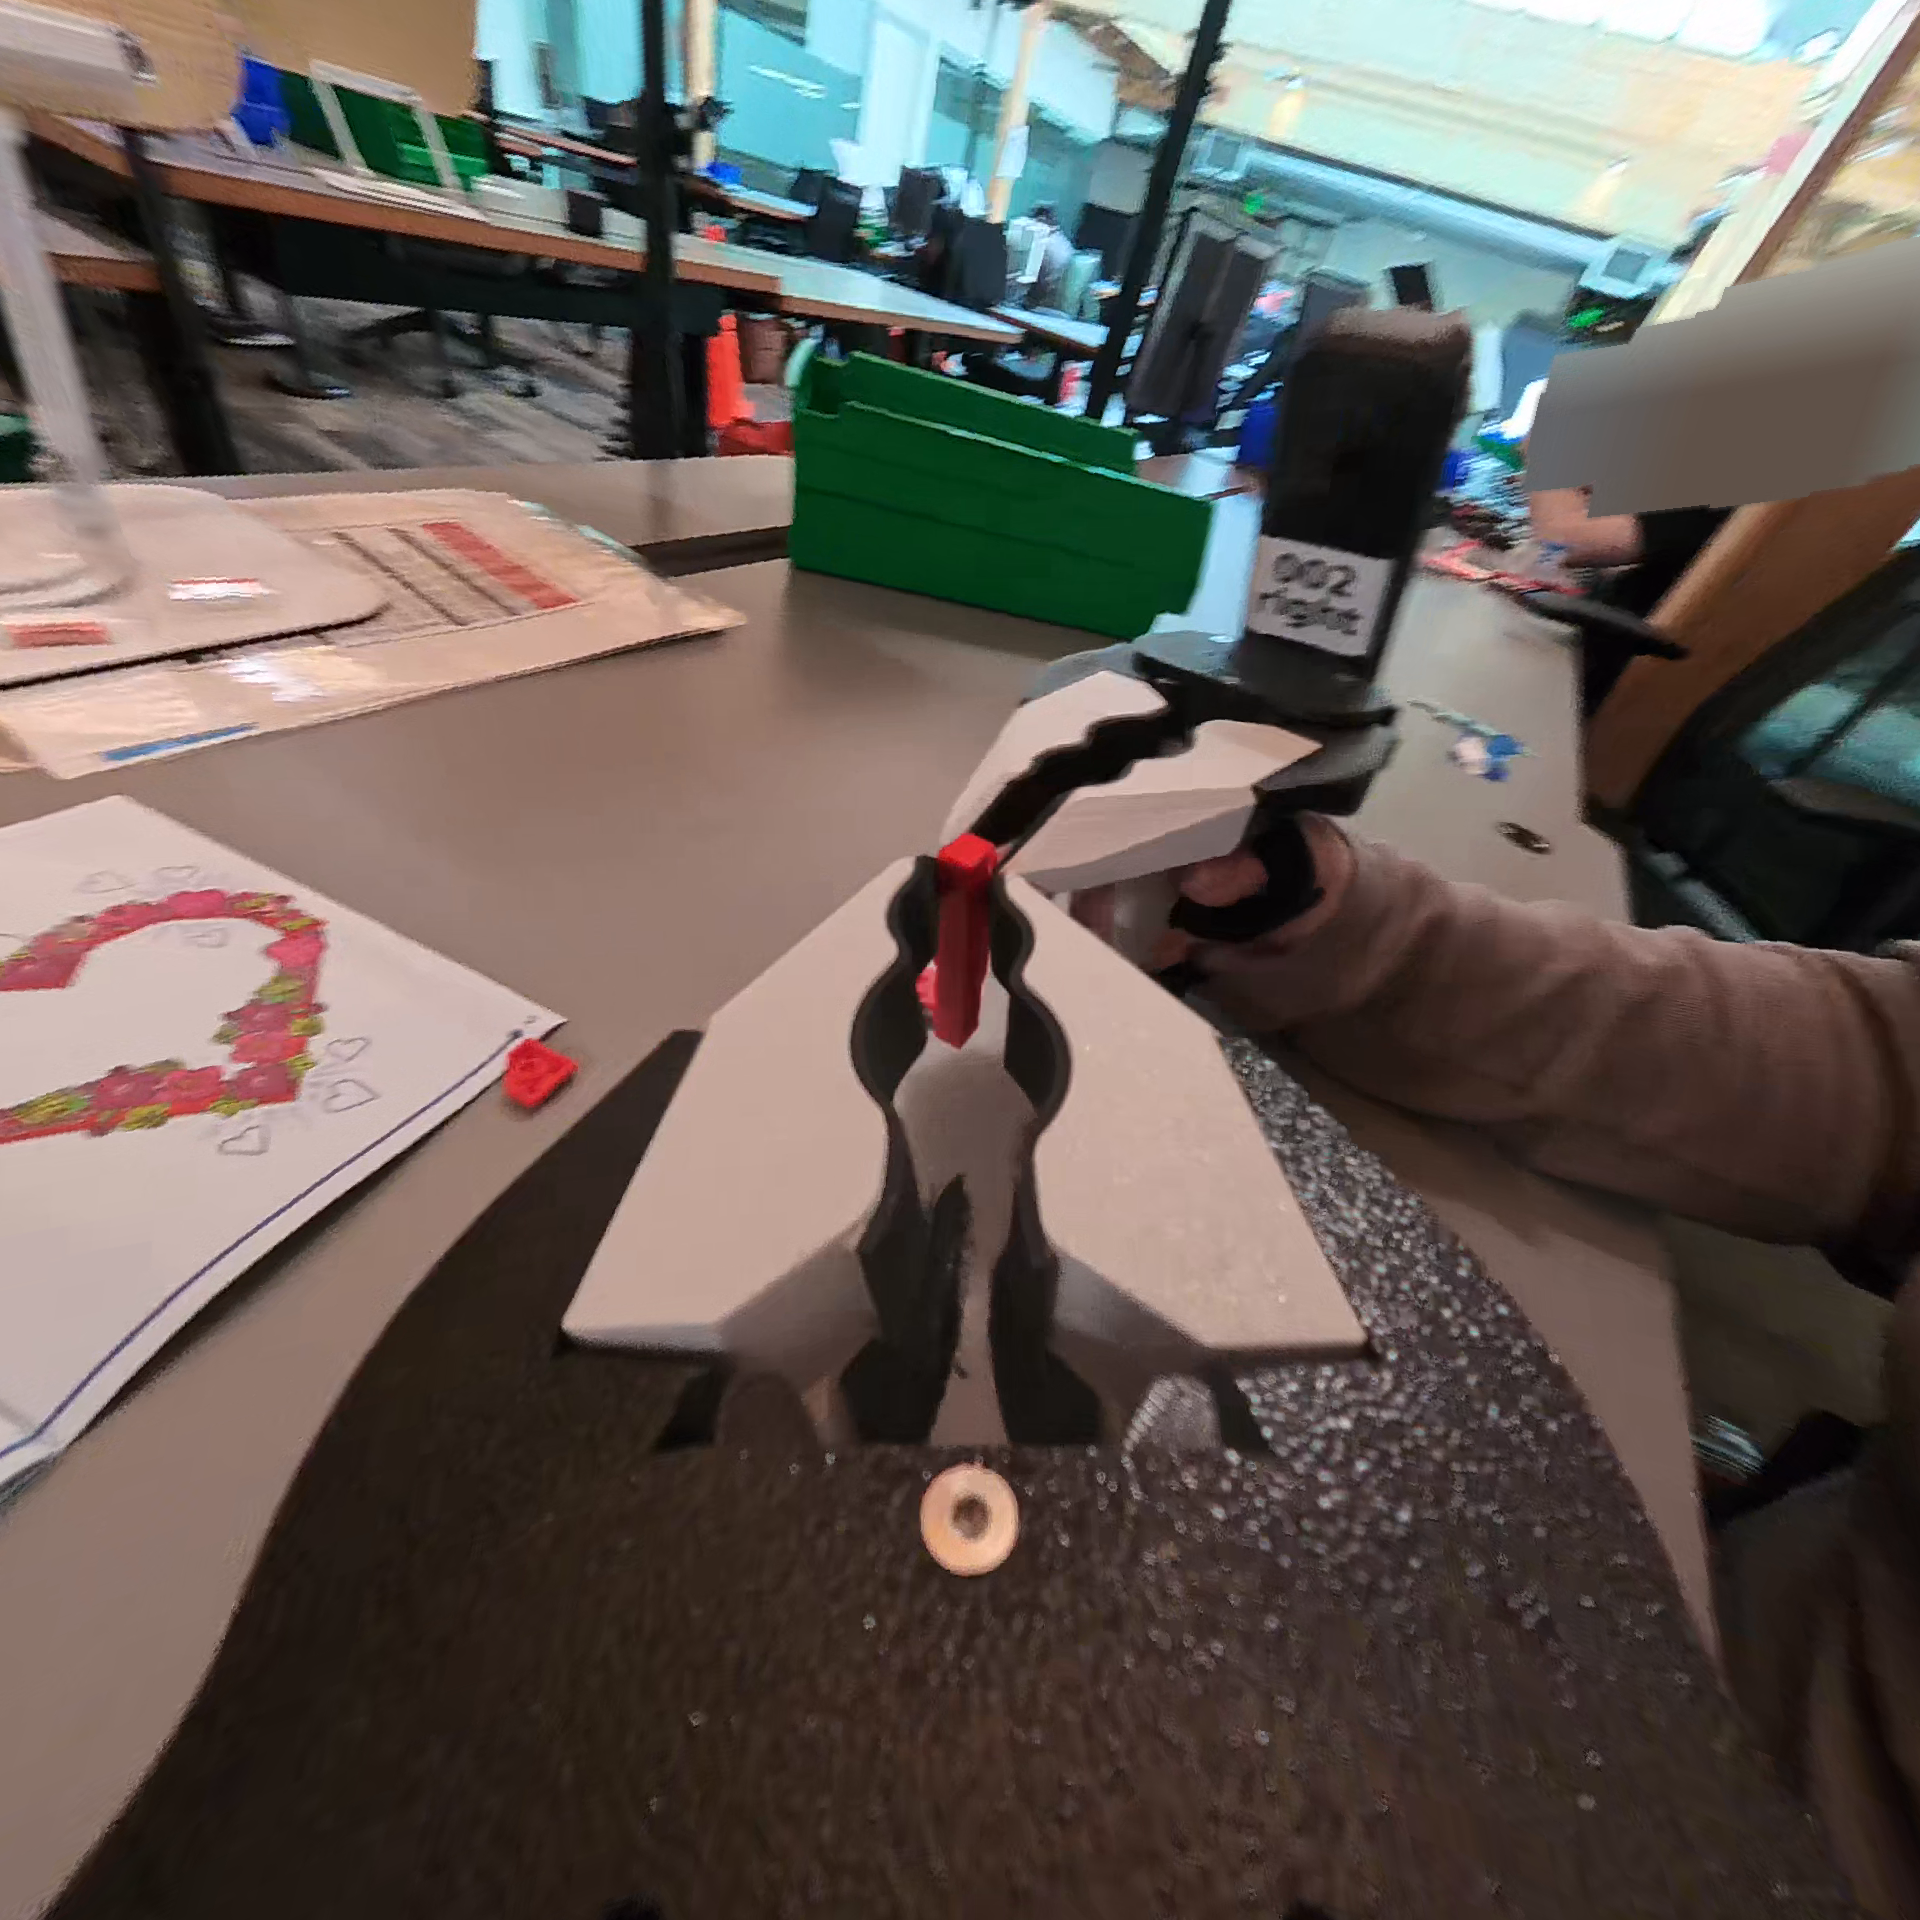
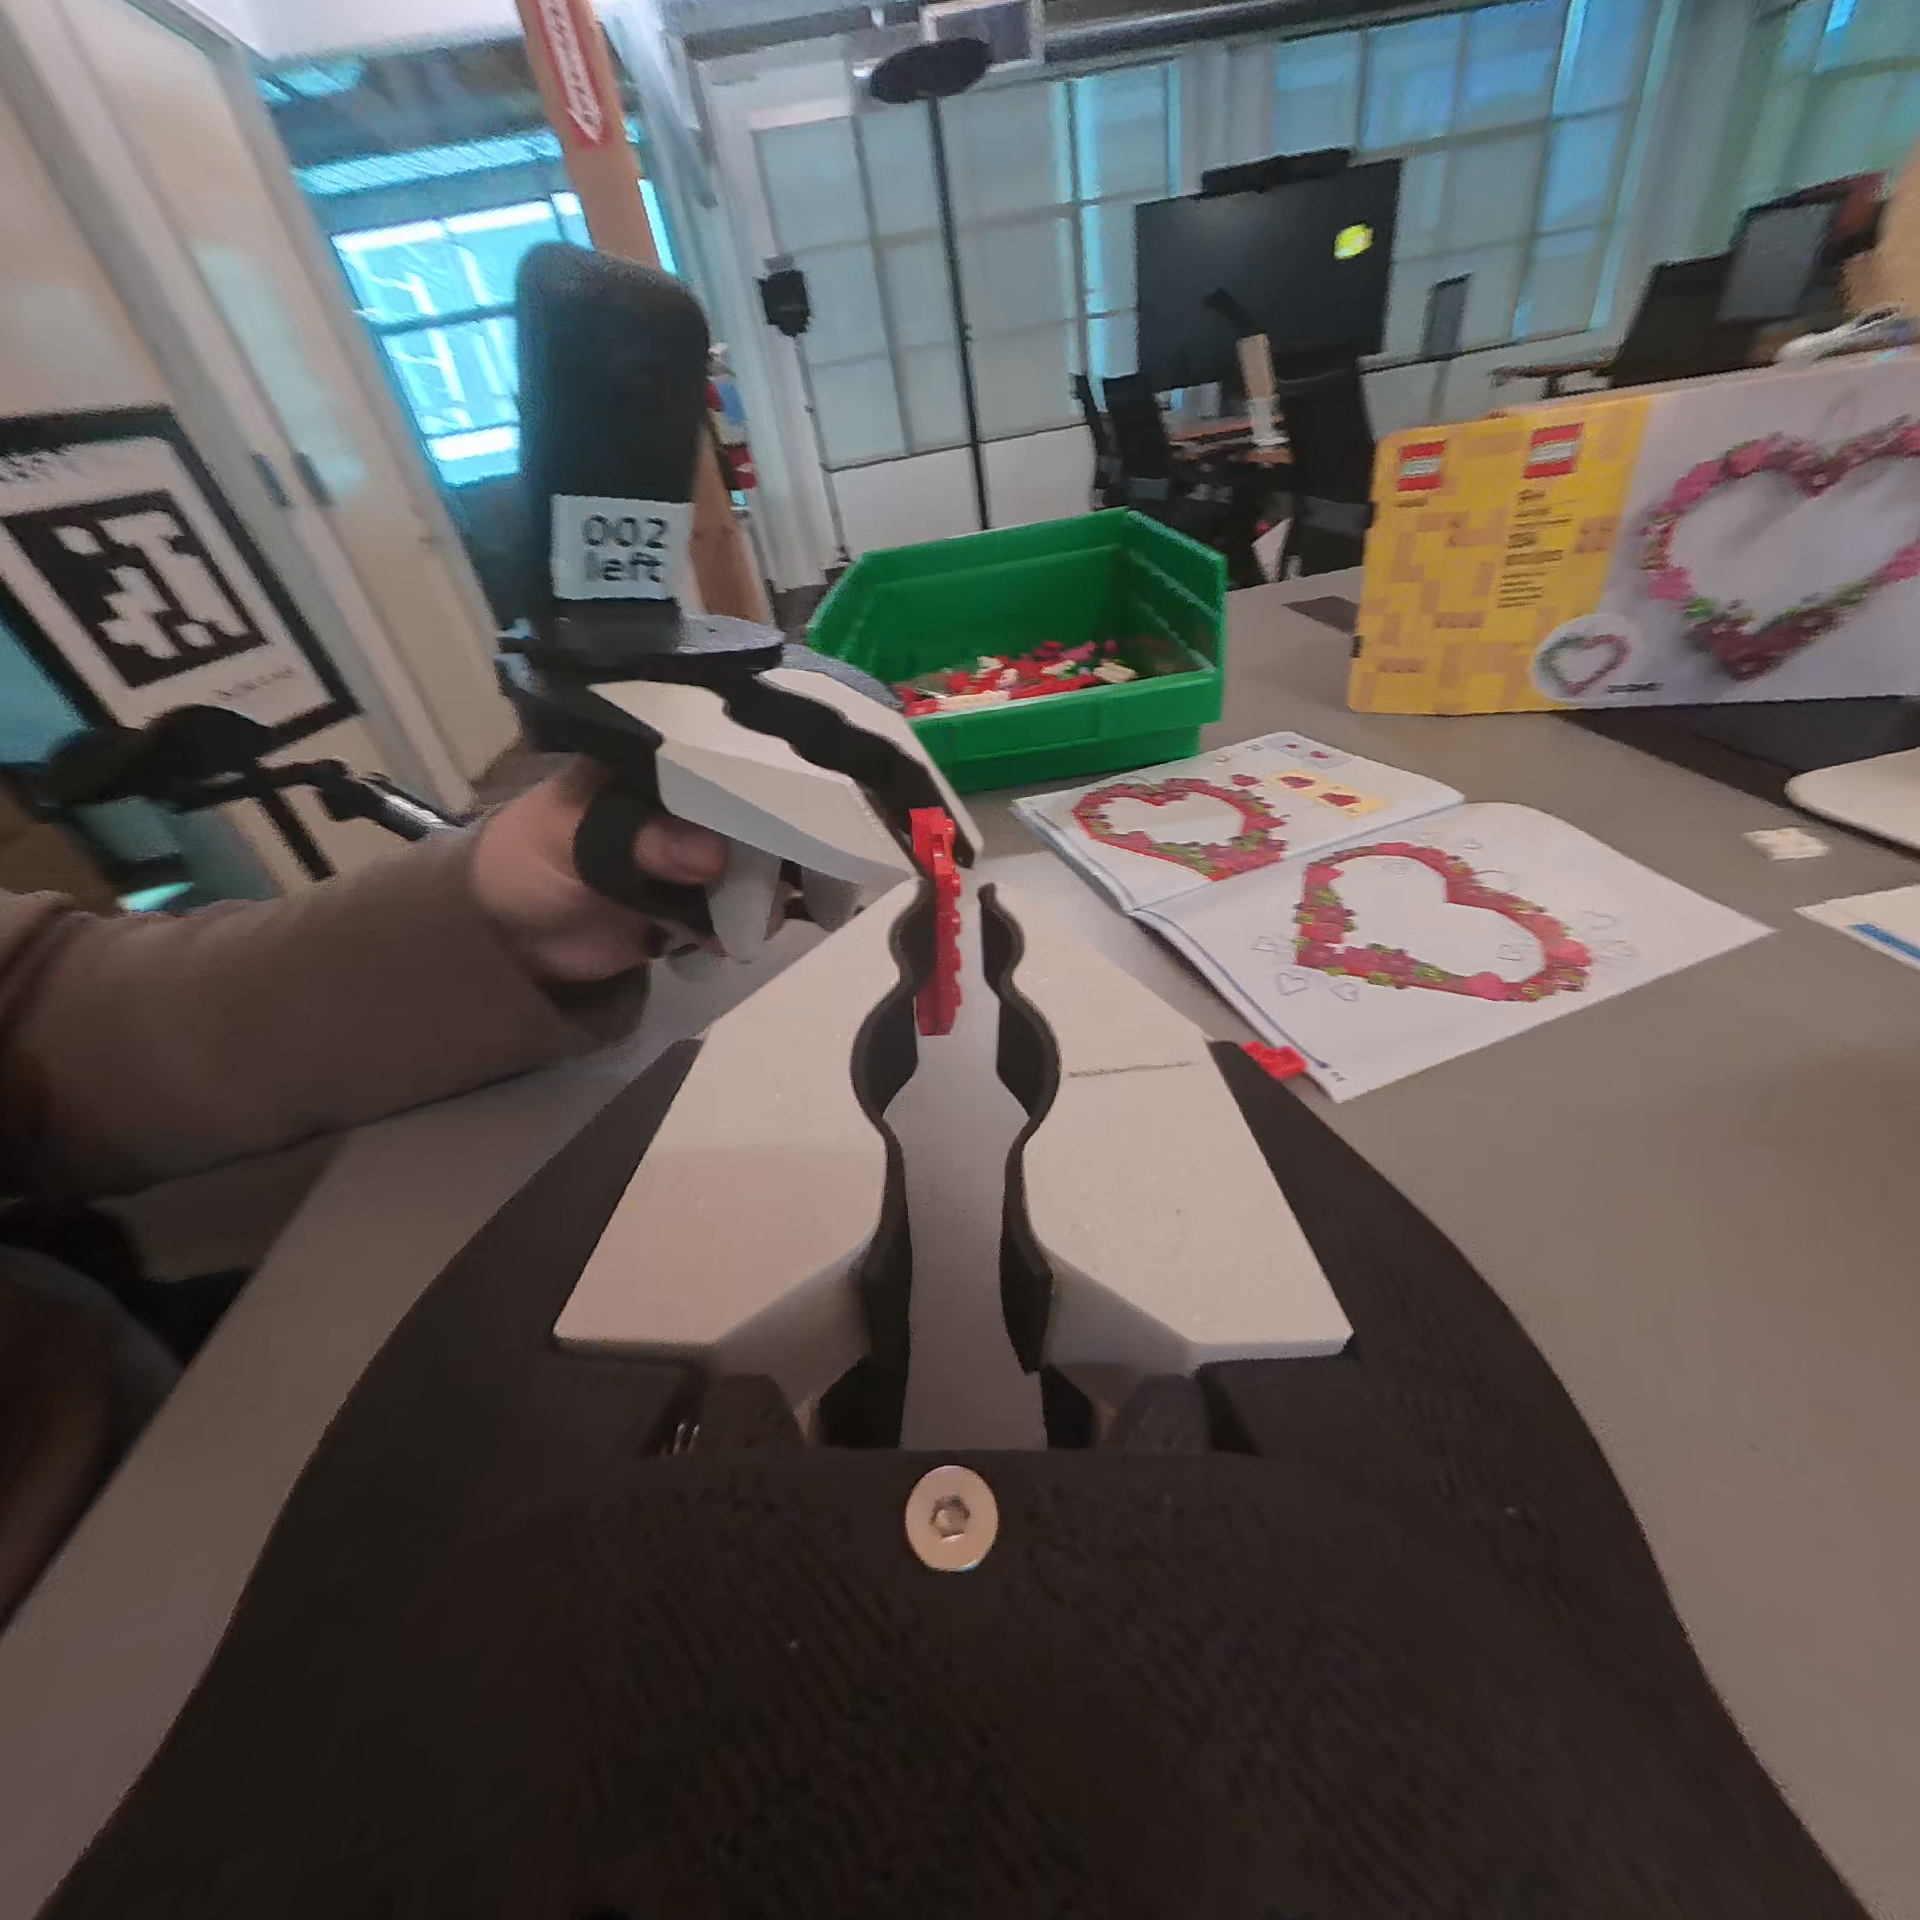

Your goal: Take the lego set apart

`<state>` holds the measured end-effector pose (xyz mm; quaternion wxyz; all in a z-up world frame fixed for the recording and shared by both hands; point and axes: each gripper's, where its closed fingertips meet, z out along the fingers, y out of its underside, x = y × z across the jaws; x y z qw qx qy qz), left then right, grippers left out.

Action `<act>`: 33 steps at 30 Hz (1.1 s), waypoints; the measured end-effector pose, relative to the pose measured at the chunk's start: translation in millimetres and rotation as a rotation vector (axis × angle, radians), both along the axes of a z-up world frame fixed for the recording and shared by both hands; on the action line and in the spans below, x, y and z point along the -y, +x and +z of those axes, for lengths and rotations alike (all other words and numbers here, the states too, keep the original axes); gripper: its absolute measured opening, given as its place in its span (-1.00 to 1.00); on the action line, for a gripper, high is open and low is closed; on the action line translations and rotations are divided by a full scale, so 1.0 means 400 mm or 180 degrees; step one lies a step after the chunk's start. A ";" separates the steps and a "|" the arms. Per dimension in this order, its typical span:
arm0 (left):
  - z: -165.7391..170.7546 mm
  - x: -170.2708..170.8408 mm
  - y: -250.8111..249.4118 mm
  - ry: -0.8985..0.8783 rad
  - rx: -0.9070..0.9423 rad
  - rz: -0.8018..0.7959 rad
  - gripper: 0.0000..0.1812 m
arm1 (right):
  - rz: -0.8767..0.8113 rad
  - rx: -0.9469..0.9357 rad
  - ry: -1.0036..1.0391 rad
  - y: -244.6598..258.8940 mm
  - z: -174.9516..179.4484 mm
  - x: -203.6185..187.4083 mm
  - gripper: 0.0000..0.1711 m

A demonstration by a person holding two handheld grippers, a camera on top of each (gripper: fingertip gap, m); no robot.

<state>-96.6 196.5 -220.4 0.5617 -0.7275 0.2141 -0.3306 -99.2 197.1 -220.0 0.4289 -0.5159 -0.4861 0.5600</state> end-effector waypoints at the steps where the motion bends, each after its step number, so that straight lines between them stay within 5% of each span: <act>1: 0.004 0.009 0.004 -0.0007 0.0076 -0.0123 -0.92 | 0.0099 0.0003 -0.0056 0.002 0.000 0.007 -0.88; 10: 0.020 0.030 0.011 -0.0042 0.0369 -0.0394 -0.92 | 0.0590 0.0015 -0.0479 0.000 -0.009 0.049 -0.95; 18: -0.006 -0.025 -0.043 0.0038 0.0117 0.0566 -0.80 | -0.0566 0.0244 0.0456 -0.023 -0.012 -0.023 -0.98; 23: -0.006 -0.030 -0.022 0.0053 0.0223 0.0587 -0.85 | -0.1057 0.0449 0.1196 -0.022 -0.008 -0.038 -0.98; 33: 0.004 -0.037 -0.032 0.0154 0.0394 0.0810 -0.93 | -0.1168 0.0567 0.1584 -0.027 -0.010 -0.027 -0.98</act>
